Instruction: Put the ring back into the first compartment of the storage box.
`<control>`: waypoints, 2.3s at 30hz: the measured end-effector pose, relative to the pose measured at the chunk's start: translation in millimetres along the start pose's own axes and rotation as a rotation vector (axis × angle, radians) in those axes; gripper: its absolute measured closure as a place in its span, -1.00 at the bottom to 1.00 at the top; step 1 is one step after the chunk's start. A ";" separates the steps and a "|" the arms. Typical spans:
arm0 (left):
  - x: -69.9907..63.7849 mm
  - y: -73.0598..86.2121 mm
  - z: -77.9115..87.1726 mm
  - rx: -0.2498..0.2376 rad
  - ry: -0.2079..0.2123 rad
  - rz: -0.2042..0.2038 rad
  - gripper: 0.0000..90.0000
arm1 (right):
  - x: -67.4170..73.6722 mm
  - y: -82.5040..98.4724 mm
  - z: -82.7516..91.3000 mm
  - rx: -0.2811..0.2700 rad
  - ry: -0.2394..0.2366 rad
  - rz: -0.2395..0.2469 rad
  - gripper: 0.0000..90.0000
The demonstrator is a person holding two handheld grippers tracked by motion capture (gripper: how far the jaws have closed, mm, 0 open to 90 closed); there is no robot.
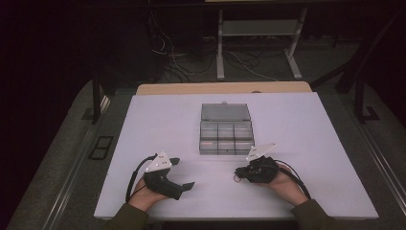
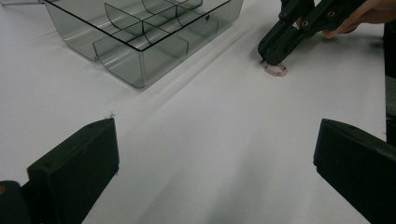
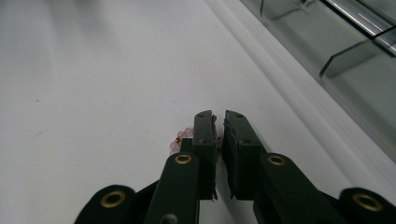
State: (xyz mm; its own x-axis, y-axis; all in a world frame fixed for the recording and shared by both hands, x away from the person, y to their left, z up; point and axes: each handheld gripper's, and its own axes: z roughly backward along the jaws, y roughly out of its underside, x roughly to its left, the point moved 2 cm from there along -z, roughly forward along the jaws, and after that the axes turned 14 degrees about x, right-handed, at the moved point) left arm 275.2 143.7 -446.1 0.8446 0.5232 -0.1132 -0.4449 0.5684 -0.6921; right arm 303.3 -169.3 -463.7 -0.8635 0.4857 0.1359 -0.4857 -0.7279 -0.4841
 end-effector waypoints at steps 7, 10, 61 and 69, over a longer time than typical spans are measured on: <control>-0.3 0.0 0.0 0.003 0.001 -0.002 -1.00 | 1.1 0.0 -0.1 0.006 0.014 0.012 0.87; -1.1 -0.3 -0.6 -0.003 0.002 -0.003 -1.00 | 1.0 -0.1 -0.3 0.007 0.017 0.017 0.89; -7.3 -0.7 -4.6 -0.024 0.013 -0.022 -1.00 | 4.9 -0.1 -3.4 -0.014 0.051 0.044 0.91; -6.7 -0.4 -3.4 -0.025 0.013 -0.024 -1.00 | 0.0 -0.1 -2.0 -0.022 0.018 0.041 0.94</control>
State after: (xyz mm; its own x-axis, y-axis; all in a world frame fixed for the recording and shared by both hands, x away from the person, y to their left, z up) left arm 270.8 137.8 -447.5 0.8587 0.5016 -0.1053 -0.4171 0.5646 -0.7122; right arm 303.6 -168.3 -465.4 -0.8802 0.4640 0.1002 -0.4463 -0.7369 -0.5077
